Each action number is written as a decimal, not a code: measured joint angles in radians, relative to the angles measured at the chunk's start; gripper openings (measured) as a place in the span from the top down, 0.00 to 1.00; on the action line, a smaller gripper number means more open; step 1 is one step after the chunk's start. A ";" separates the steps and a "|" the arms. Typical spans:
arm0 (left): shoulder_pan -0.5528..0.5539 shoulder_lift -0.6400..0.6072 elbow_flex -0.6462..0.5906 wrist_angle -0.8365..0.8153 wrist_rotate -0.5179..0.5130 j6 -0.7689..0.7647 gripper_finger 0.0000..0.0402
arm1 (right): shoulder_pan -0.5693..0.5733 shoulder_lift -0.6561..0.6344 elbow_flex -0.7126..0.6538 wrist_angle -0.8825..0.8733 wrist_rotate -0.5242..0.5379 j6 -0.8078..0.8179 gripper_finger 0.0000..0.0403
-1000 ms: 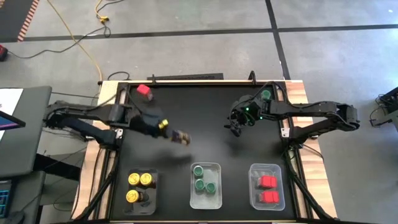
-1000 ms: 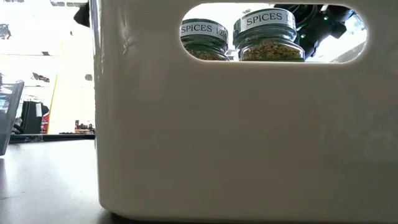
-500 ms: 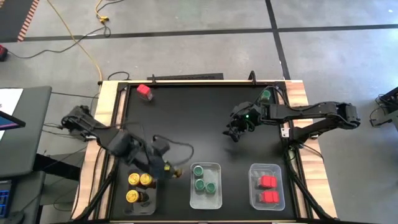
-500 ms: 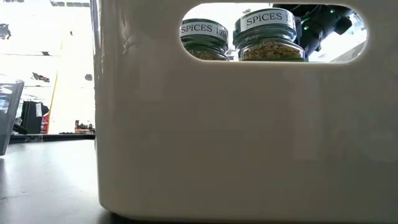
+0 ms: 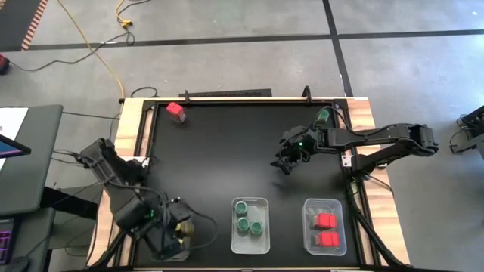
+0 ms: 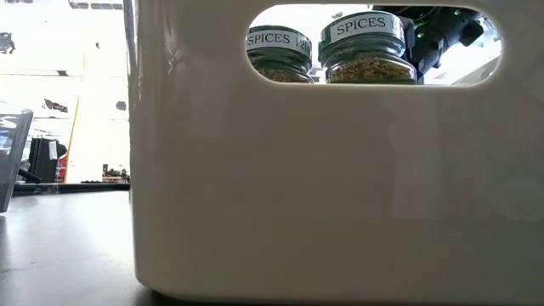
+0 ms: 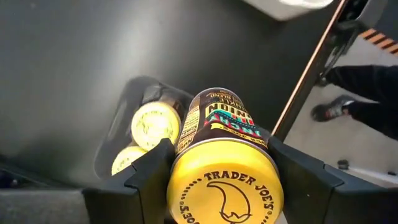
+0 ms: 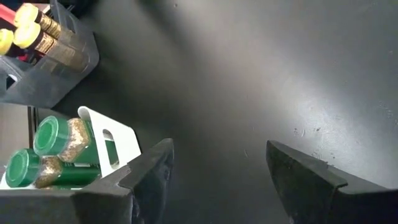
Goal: Sort spices by type
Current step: Put the yellow seasoning bottle into the black bin, then put the green seasoning bottle into the white bin
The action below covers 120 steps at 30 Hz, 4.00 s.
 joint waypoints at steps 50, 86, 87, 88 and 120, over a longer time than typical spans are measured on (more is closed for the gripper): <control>0.020 0.000 -0.468 0.414 0.123 -0.146 0.39 | 0.000 0.122 0.000 0.029 -0.001 0.042 0.30; 0.020 0.000 -0.464 0.436 0.203 -0.236 0.26 | 0.000 0.122 0.000 0.029 -0.001 0.042 0.30; 0.020 0.000 -0.459 0.434 0.210 -0.228 0.26 | 0.000 0.122 0.000 0.029 -0.001 0.042 0.30; 0.020 0.000 -0.454 0.435 0.211 -0.222 0.26 | 0.000 0.122 0.000 0.029 -0.001 0.042 0.30; 0.111 -0.001 -0.186 0.028 -0.040 0.431 0.26 | 0.000 0.121 0.000 0.029 -0.001 0.099 0.30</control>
